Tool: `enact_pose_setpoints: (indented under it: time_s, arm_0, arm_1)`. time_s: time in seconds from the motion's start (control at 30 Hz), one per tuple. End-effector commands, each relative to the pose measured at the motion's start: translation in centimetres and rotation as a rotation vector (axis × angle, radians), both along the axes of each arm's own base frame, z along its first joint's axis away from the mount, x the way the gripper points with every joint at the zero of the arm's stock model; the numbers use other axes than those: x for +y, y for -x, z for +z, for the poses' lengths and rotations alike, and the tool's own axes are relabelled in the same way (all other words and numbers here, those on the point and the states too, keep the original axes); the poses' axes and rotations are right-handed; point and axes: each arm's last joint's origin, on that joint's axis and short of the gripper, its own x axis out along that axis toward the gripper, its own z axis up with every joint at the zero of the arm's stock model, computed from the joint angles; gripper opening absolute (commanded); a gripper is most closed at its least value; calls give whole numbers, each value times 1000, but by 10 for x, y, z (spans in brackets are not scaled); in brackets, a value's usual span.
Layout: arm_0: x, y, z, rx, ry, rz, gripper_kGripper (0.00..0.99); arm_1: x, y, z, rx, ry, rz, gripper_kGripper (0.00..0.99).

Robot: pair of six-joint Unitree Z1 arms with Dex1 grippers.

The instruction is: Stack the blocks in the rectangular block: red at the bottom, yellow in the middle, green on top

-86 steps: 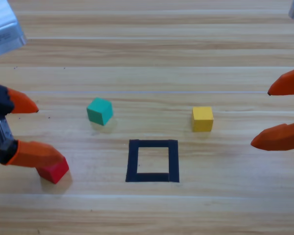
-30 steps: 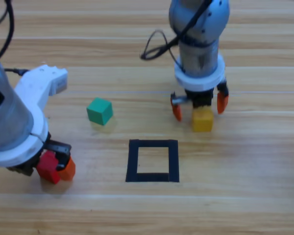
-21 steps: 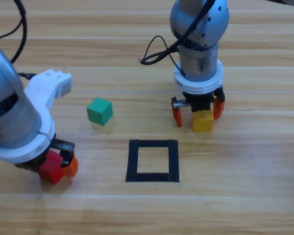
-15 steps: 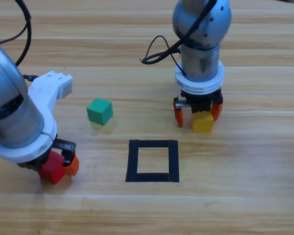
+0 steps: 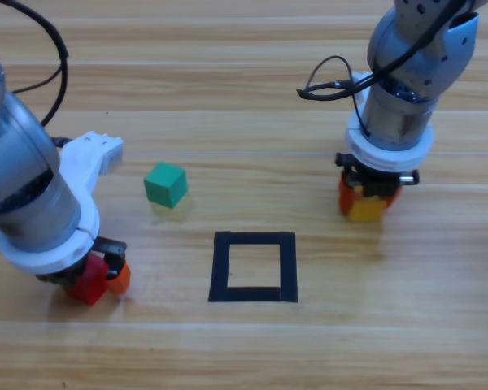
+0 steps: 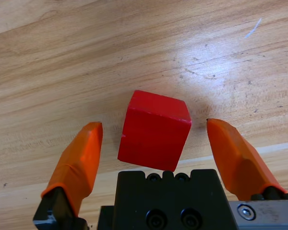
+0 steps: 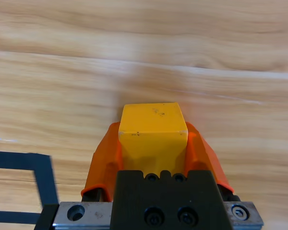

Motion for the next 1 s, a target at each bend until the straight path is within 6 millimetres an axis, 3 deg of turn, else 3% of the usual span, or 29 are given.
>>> enact_pose_setpoints:
  time_s: [0.03, 0.13, 0.43, 0.6, 0.73, 0.83, 1.0]
  arm_0:
    - [4, -4, -18, 28, -33, 3, 867]
    - [4, -4, -21, 32, -37, 2, 775]
    - [4, -3, -20, 31, -36, 2, 341]
    - [4, -3, -1, -32, 19, 57, 195]
    - [-29, -6, 18, -75, 113, 60, 183]
    - [-62, -6, 20, -71, 171, 80, 183]
    - [-96, 0, 14, -61, 206, 137, 183]
  arm_1:
    - [-6, 27, 53, -61, 16, 26, 0]
    - [-5, 34, 60, -68, 27, 32, 0]
    - [-7, 42, 74, -63, 34, 32, 0]
    - [-7, 42, 74, -58, 28, 33, 0]
    - [-8, 44, 80, -67, 18, 36, 0]
    - [-9, 46, 84, -72, 15, 42, 0]
    - [-10, 46, 85, -74, 25, 50, 0]
